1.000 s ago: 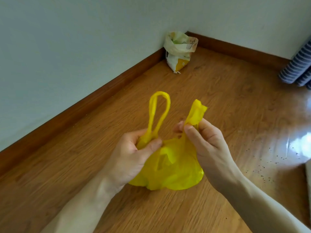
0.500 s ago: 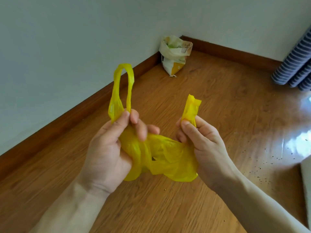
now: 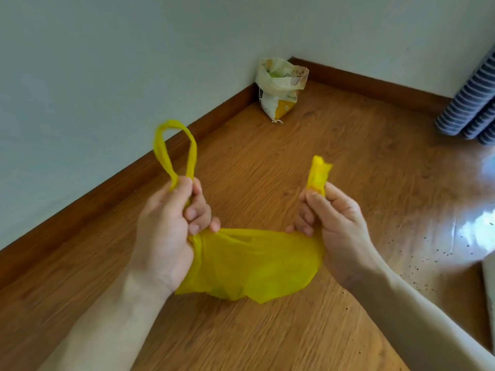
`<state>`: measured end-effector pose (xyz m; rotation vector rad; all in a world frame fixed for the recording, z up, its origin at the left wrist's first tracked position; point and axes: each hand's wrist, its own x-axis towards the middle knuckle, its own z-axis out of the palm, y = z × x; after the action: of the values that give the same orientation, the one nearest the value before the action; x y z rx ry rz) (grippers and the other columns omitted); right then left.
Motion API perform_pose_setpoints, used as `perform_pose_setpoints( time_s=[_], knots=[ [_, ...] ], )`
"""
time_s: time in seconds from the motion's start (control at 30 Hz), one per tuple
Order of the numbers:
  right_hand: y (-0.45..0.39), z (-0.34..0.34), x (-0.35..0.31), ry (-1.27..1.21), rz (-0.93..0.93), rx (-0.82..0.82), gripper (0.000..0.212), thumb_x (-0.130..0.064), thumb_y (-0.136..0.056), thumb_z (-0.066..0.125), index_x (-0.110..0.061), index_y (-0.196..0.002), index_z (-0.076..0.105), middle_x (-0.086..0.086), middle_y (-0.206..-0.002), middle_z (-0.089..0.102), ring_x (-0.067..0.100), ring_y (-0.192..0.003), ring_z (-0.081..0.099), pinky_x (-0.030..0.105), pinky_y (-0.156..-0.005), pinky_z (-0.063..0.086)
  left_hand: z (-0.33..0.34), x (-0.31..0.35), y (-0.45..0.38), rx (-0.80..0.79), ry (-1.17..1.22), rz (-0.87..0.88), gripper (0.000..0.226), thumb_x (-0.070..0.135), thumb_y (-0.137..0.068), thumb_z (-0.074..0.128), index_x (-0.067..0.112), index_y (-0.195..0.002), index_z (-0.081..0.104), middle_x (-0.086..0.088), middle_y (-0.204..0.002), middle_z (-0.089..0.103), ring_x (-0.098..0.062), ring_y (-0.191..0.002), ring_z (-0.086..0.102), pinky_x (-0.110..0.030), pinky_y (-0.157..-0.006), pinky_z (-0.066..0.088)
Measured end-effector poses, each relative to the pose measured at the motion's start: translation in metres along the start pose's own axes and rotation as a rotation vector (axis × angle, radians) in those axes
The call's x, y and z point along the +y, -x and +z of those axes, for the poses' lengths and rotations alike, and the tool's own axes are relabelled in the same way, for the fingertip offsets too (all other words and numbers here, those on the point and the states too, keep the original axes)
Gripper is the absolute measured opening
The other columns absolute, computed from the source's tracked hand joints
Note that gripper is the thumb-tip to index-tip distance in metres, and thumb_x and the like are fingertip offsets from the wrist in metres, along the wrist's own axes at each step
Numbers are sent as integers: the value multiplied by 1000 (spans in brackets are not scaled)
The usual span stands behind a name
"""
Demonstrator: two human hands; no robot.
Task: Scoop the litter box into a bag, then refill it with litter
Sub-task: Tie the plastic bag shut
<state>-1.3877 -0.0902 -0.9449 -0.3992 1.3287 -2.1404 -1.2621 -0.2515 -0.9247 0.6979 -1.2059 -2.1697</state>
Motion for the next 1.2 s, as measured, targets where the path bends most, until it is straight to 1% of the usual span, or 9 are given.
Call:
perform_pose_setpoints(
  time_s=[0.47,0.57,0.7,0.83,0.93,1.0,1.07,1.13,1.2],
  knots=[
    [7,1,13,614,-207,-193,19,-13,-96,56,-6,-79,58,18,-69,52,24,-54,46,32,-49,40,1,-14,2,-22,-362,-45,29,23,-106,43,13,-80,51,3,-55,34,-11,-48,27,-22,-42,21],
    [11,10,16,754,-253,-305,6,-20,-88,66,-19,-86,72,-2,-106,60,17,-93,62,41,-75,53,5,-25,4,-72,-459,-116,32,24,-105,49,20,-74,58,-2,-56,38,-12,-44,30,-21,-42,22],
    [12,23,12,560,-225,-442,12,-23,-87,66,-15,-89,75,10,-125,59,12,-133,43,26,-103,40,7,-32,11,-269,-476,-74,32,18,-103,55,25,-72,62,0,-54,39,-13,-46,29,-28,-45,17],
    [20,25,12,238,-28,-472,17,-5,-89,57,10,-89,67,24,-110,64,19,-107,62,26,-77,55,8,-31,16,-446,-509,-120,22,20,-95,56,29,-88,74,4,-55,38,-9,-50,31,-30,-45,17],
    [21,27,15,218,-16,-391,19,-4,-90,56,14,-90,64,36,-95,61,28,-73,66,27,-61,56,5,-33,18,-495,-585,-129,29,22,-88,54,-6,-96,56,-9,-63,35,-16,-50,30,-40,-48,18],
    [20,28,16,263,-43,-331,17,-3,-90,57,11,-89,66,35,-82,63,25,-64,67,25,-55,55,4,-34,20,-555,-556,-121,28,16,-86,53,-2,-105,63,-10,-68,36,-24,-53,28,-43,-52,19],
    [19,27,17,330,-80,-319,13,-1,-91,59,4,-90,70,26,-78,68,25,-62,69,26,-55,54,5,-31,23,-579,-501,-79,28,9,-88,59,26,-105,75,-8,-66,45,-22,-56,38,-33,-53,28],
    [18,23,16,474,-152,-298,12,-2,-89,64,-4,-92,75,10,-89,74,21,-76,72,30,-68,56,7,-28,26,-594,-431,-29,25,4,-89,67,27,-95,77,13,-67,61,-5,-58,52,-19,-56,38],
    [17,20,13,626,-209,-291,14,-3,-85,70,-11,-94,76,3,-96,75,15,-82,73,35,-80,55,5,-30,26,-615,-334,-56,3,17,-84,71,17,-81,73,11,-70,61,-9,-57,51,-24,-54,37]
  ],
)
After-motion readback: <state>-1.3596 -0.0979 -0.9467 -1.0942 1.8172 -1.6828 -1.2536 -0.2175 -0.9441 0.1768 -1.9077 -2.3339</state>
